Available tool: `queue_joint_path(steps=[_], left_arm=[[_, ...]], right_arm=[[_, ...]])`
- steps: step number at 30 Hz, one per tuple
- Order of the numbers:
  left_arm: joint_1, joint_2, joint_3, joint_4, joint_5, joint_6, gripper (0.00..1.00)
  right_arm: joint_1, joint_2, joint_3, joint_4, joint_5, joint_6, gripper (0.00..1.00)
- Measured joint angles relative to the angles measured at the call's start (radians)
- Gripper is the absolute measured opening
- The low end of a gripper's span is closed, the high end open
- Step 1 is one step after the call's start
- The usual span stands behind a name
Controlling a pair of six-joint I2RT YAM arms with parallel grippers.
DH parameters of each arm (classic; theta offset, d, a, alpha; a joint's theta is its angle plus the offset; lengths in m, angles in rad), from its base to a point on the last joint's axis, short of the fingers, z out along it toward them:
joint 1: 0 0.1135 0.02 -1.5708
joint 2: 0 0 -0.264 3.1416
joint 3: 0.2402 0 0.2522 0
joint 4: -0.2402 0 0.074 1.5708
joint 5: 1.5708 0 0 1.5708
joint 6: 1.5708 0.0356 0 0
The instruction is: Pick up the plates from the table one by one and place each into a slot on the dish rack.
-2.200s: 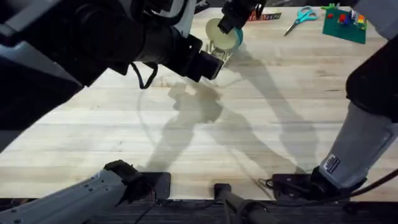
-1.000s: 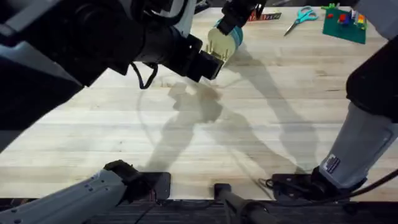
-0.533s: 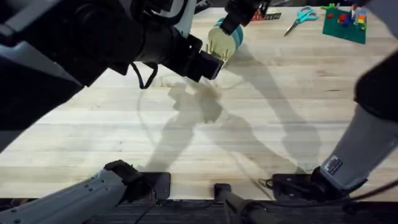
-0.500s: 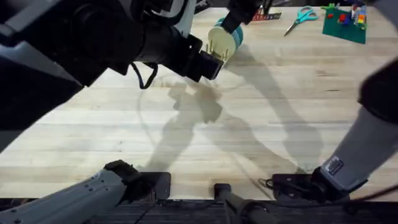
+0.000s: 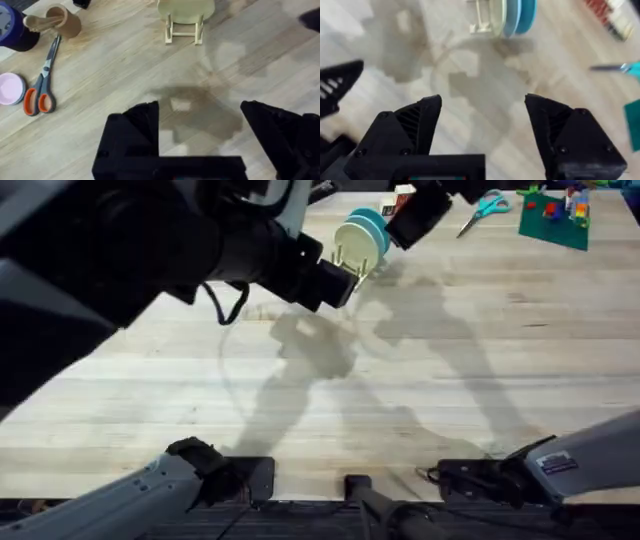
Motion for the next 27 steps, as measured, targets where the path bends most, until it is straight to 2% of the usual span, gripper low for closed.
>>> queue_joint_path(steps=[5, 10, 14, 17, 23, 27], left_arm=[[0.001, -0.047, 0.000, -0.025, -0.001, 0.000, 0.990], [0.001, -0.081, 0.000, -0.122, 0.000, -0.014, 0.992], [0.001, -0.083, 0.000, -0.137, 0.000, -0.034, 0.993], [0.001, -0.086, 0.000, -0.145, 0.000, -0.043, 0.992], [0.001, -0.097, 0.000, -0.179, 0.000, -0.047, 0.992], [0.001, -0.098, 0.000, -0.182, 0.000, -0.047, 0.993]], right_arm=[[-0.001, -0.048, 0.000, -0.131, -0.037, 0.059, 0.995], [-0.002, -0.081, 0.000, -0.152, -0.107, 0.094, 0.996], [-0.002, -0.098, -0.032, -0.162, -0.128, 0.121, 0.996], [-0.004, -0.131, -0.122, -0.133, -0.135, 0.141, 0.996], [-0.009, -0.241, -0.373, -0.011, -0.139, 0.186, 0.996], [-0.009, -0.300, -0.478, 0.005, -0.139, 0.197, 0.996]])
